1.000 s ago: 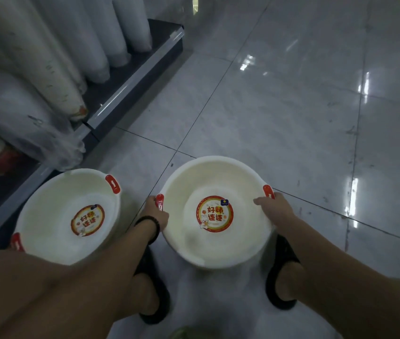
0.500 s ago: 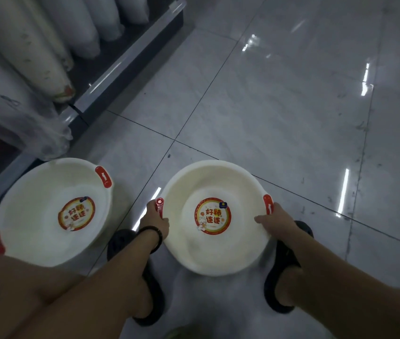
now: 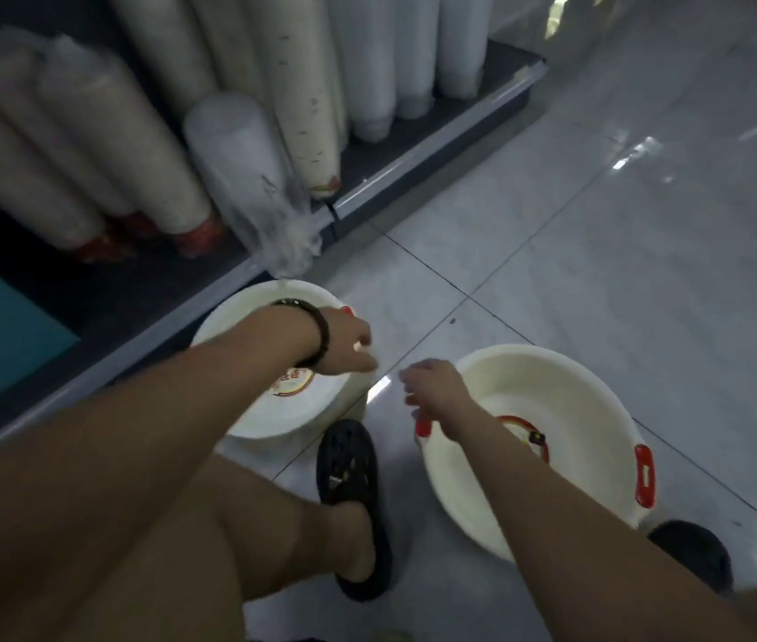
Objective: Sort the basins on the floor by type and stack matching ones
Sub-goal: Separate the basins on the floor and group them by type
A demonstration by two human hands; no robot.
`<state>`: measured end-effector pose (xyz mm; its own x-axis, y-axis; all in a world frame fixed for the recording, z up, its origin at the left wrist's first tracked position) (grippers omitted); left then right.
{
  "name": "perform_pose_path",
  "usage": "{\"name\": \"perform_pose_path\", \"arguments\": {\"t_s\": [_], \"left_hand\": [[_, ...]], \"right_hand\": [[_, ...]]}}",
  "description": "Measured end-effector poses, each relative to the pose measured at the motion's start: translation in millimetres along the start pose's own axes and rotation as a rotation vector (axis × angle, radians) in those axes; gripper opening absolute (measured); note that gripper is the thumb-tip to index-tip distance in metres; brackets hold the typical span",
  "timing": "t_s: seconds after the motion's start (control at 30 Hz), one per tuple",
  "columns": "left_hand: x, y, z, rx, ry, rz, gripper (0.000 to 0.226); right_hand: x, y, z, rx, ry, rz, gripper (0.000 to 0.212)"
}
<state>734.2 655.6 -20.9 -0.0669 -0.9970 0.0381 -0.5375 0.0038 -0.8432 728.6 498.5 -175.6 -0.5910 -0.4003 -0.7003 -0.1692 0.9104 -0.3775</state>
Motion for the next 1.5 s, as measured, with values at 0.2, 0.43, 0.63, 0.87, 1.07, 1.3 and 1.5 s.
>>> {"name": "perform_pose_path", "arguments": {"t_s": [0.2,0.43,0.63,0.87,1.07,1.3,1.5], "left_hand": [[-131,-27,-11,0.186,-0.330,-0.493,0.040],[-166,-25,10,0.233,-0.457,-0.789,0.039],[-168,-21,19,0.136,-0.507,-0.790,0.043],[-178,-16,18,0.247,-0.637,-0.759,0.060],[-177,2,-2,0.431,-0.834,-1.014,0.066],[-87,-21,-10,0.466,-0.607,-1.309,0.048],[21,-26,-5,0.497,-0.409,-1.170,0.030]], "right_hand": [[2,102,5,-0.107,0.065,-0.053,0.011],[-18,154,32,-0.066,0.354,0.243,0.028],[-30,169,33,-0.103,0.381,0.289,0.014],[-61,94,11,0.019,0.216,0.306,0.016],[-81,-31,-25,0.116,0.042,0.465,0.013],[-40,-154,-62,0.256,-0.074,0.525,0.025],[56,-257,-69,0.504,-0.085,0.379,0.054]]}}
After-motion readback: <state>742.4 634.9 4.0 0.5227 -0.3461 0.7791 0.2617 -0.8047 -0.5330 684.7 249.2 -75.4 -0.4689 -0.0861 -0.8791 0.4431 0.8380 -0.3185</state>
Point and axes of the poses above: each hand's wrist, its own z-axis towards the middle knuckle, its own y-axis out of the palm, x = y × z, the point moved 5 cm from there along z, towards the middle knuckle, and after that the axes turned 13 degrees about x, right-handed, at the moved point
